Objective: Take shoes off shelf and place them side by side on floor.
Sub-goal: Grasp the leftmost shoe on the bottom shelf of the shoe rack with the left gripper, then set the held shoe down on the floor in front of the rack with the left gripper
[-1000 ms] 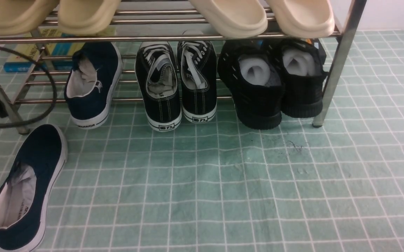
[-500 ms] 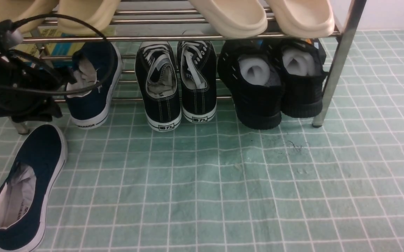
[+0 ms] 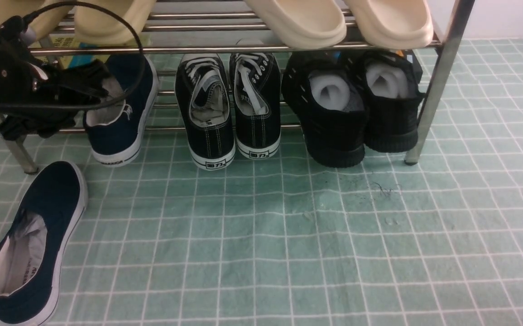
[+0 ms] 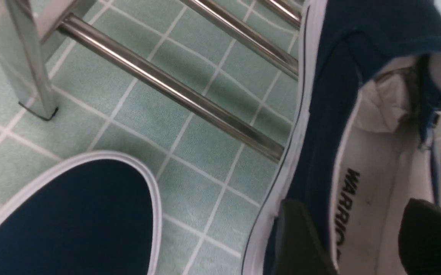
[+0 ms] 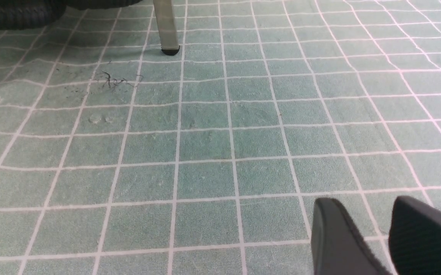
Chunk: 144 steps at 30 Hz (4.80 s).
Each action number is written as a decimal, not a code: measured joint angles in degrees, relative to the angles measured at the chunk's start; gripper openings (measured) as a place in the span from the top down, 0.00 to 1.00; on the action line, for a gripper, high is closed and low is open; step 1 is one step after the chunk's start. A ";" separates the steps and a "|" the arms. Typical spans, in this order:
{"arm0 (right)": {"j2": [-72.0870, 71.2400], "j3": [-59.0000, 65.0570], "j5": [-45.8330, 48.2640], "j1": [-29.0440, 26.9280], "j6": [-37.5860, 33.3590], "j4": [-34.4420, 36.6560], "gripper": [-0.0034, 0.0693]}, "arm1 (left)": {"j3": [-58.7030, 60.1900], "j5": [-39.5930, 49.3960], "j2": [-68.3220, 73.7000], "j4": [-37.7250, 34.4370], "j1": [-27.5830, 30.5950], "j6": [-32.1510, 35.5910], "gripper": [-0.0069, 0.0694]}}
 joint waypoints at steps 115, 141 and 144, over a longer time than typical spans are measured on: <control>0.00 0.00 0.00 0.00 0.00 0.00 0.62 | 20.06 26.86 -17.01 22.61 -16.58 -27.58 0.86; 0.00 0.00 0.00 0.00 0.00 0.00 0.62 | 20.01 27.44 -13.82 24.17 -16.58 -24.48 0.69; 0.00 0.00 0.00 0.00 0.00 0.00 0.62 | 20.01 27.55 -13.91 21.90 -16.58 -22.26 0.59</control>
